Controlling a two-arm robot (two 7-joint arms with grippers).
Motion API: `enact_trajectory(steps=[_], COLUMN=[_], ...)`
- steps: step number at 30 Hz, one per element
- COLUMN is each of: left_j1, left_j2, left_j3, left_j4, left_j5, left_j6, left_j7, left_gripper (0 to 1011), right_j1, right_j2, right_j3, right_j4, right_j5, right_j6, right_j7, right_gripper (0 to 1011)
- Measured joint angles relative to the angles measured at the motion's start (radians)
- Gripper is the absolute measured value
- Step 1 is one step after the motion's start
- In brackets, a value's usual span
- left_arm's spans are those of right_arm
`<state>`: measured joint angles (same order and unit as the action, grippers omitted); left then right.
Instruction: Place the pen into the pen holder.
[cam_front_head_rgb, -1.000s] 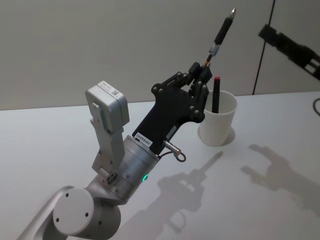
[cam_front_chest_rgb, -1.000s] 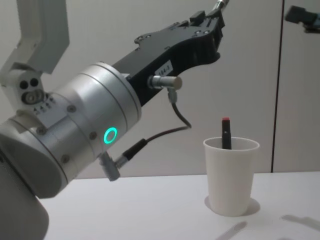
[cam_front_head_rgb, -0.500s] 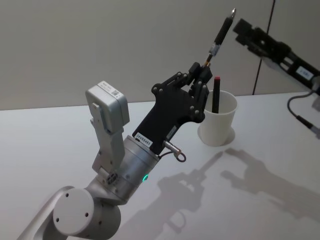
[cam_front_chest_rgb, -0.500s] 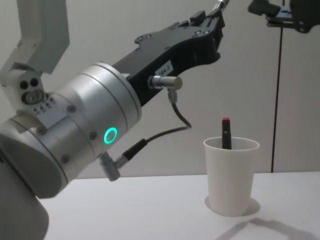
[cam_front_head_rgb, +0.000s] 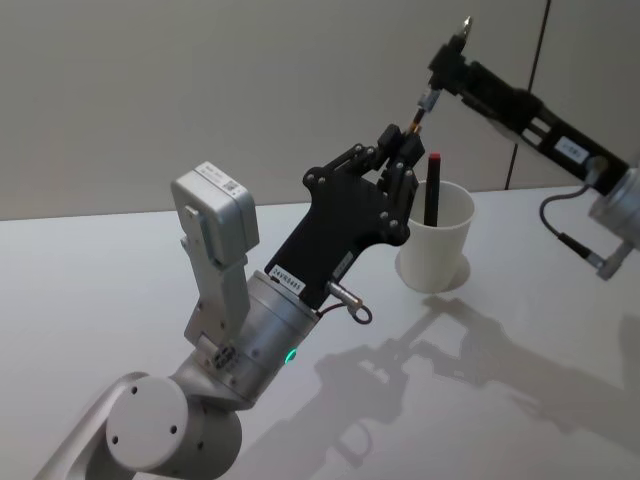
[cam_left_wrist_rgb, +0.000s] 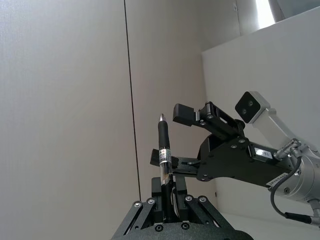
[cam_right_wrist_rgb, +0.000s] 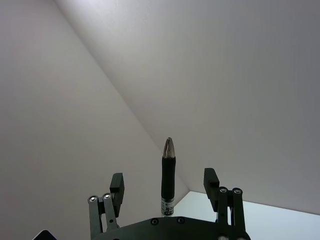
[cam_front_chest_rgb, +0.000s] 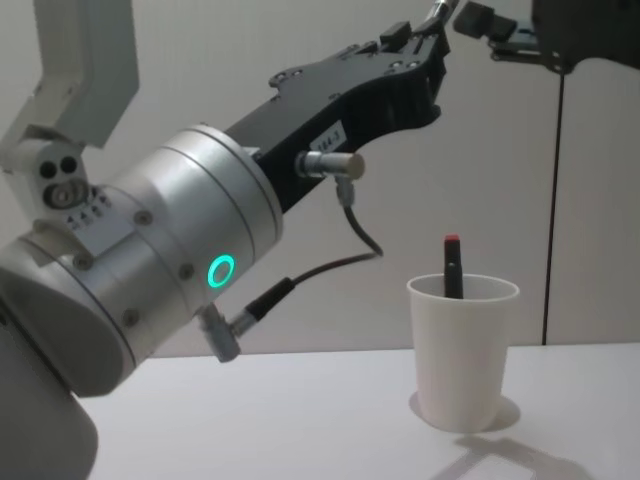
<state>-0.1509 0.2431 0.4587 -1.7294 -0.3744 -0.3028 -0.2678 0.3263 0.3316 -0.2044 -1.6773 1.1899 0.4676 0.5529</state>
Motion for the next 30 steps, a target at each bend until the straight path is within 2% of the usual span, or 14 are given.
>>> enact_trajectory(steps=[15,30], left_j1=[0.0,0.0], left_j2=[0.0,0.0], left_j3=[0.0,0.0], left_j4=[0.0,0.0], left_j5=[0.0,0.0], left_j6=[0.0,0.0], left_j7=[0.0,0.0], left_gripper=[156,156], right_j1=[0.028,0.04], right_j2=[-0.021,-0.021], right_j3=[-0.038,-0.054], right_j4=[0.033,0.047], right_j5=[-0.046,-0.053], right_j6=[-0.038,-0.059], right_j7=[0.016,0.021], right_gripper=[1001,1001])
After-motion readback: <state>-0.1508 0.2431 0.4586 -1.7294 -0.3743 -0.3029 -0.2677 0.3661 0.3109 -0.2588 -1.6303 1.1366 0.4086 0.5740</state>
